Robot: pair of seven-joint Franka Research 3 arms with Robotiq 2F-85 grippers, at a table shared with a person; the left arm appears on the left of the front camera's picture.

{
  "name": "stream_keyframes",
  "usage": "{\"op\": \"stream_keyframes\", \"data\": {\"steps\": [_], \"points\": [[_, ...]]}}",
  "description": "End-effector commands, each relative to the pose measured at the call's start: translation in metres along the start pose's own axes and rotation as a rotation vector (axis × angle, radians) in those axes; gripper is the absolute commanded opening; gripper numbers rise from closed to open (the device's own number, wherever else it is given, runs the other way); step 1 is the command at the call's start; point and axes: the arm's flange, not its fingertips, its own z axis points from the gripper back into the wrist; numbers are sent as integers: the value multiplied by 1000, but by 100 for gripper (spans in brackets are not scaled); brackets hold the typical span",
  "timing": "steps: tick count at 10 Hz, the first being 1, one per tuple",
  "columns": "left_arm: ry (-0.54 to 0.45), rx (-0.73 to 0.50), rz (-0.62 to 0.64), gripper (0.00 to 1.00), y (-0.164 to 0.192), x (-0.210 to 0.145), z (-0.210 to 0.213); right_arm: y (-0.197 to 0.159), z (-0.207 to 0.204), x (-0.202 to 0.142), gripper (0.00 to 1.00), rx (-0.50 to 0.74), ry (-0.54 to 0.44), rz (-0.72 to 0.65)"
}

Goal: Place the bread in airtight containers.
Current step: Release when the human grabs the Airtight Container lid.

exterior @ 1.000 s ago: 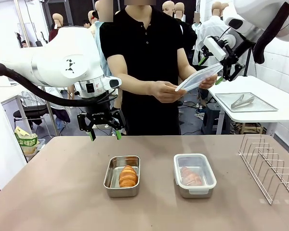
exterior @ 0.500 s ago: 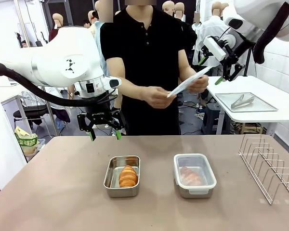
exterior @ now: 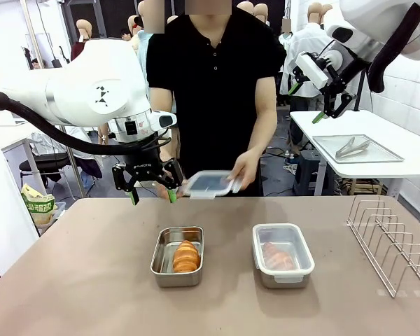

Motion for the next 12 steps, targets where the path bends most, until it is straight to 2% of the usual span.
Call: {"op": "stream_keyframes", "data": {"steps": [1,12], "points": [[-3,4,1,100,1,-1,1,0,0,0,100,-2,0,0],[-3,4,1,100,1,-1,1,0,0,0,100,-2,0,0]]}}
